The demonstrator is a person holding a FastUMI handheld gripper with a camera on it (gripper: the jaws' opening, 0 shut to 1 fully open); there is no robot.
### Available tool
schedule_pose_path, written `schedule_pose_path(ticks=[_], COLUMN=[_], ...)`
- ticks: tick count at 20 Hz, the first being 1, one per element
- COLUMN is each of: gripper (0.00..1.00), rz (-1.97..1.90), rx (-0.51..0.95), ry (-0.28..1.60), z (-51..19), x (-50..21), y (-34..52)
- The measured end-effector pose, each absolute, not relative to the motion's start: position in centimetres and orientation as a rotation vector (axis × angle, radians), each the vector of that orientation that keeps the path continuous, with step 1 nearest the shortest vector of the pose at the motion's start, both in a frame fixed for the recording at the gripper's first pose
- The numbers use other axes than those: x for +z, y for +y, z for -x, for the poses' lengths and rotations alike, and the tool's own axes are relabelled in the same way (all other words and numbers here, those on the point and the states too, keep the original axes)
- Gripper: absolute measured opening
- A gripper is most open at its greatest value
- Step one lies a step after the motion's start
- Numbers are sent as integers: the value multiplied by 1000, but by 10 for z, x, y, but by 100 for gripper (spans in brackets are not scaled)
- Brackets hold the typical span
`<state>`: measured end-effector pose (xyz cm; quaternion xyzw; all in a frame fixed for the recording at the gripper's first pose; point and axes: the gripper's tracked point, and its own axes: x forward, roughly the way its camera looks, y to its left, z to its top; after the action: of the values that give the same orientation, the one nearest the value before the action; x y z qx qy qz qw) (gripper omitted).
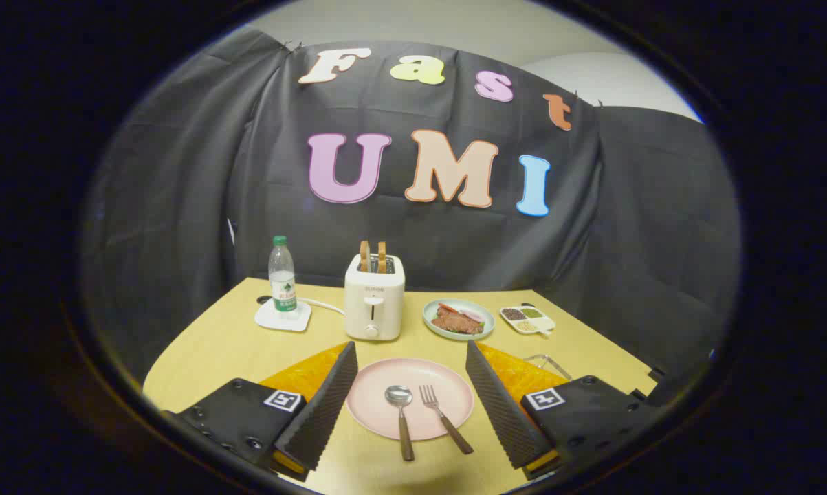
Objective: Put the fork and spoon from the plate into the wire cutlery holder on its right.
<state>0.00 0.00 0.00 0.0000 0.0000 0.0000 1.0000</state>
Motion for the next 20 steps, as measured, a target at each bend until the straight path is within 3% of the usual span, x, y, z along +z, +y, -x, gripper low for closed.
schedule_pose_path(ticks=[20], gripper=[100], rz=[45], rx=[86], ry=[133], z=[-20], x=[-73], y=[-45])
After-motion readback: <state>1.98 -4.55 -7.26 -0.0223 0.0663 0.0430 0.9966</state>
